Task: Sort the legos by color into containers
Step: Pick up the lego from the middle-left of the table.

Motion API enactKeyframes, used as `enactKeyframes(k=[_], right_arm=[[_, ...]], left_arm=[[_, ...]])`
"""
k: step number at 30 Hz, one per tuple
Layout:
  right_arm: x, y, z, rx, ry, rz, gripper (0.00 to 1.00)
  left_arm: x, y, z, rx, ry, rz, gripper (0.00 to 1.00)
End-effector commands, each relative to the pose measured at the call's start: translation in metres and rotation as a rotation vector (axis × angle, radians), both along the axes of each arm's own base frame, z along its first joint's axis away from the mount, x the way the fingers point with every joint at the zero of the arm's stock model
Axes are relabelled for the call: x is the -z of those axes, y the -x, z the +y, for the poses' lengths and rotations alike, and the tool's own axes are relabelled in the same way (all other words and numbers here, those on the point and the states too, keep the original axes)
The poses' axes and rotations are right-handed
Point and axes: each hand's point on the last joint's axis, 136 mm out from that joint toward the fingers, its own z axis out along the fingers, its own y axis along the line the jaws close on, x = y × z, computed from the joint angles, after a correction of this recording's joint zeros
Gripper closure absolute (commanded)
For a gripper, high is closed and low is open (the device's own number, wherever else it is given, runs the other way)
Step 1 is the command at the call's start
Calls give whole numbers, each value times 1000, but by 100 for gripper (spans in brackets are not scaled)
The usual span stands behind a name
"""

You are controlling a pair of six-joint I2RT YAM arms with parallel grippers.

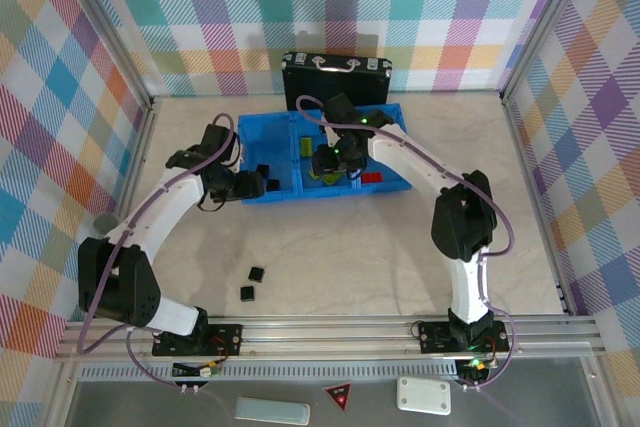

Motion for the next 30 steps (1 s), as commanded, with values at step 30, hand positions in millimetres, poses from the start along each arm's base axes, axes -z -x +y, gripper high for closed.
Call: enactKeyframes(k=[30], right_arm=[[0,82,-54,29,-16,35,51]], left_arm=[[92,134,-23,-31,-114,181,34]])
